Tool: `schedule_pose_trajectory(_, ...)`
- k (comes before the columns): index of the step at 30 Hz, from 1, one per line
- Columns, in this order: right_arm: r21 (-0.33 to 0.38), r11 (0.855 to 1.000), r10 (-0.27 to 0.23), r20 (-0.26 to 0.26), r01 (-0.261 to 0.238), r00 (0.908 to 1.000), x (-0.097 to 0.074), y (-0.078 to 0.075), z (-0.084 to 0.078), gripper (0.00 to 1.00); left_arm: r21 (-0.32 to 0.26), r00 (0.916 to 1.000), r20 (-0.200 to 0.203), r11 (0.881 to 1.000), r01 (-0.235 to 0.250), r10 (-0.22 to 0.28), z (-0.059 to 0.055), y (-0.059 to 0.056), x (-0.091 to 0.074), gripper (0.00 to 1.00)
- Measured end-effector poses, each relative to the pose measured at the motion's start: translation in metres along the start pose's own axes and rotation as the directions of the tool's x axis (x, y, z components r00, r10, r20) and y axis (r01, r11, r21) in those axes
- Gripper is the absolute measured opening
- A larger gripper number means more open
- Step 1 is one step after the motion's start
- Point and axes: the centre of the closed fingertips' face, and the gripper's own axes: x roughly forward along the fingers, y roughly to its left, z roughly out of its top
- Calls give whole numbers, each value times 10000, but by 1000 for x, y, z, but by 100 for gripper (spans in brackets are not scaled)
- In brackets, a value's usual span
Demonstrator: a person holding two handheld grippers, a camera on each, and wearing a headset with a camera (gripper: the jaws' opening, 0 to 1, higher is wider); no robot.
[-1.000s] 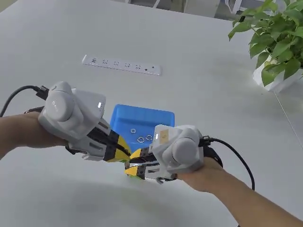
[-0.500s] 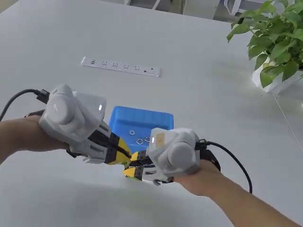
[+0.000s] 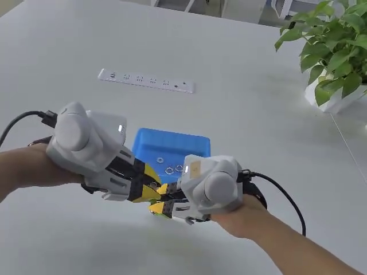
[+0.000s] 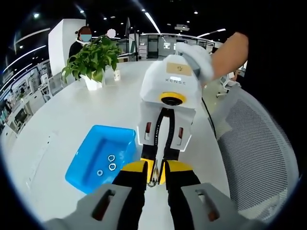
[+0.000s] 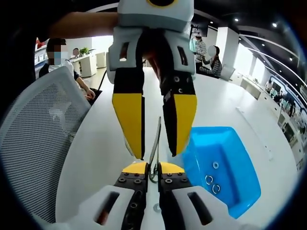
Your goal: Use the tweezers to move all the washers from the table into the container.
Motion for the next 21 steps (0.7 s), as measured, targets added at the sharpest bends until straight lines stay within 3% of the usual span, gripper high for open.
schedule_pose_trajectory(8,69,10000,-21,-6,21,10000,0,0,0,8,-409,9988,485,9991,-62,82,8,-1,-10,27)
schedule_pose_trajectory(21,122,9999,-110,-52,111,9999,-1,-2,-1,8,-898,9943,1006,9956,-253,344,12,-7,-20,35)
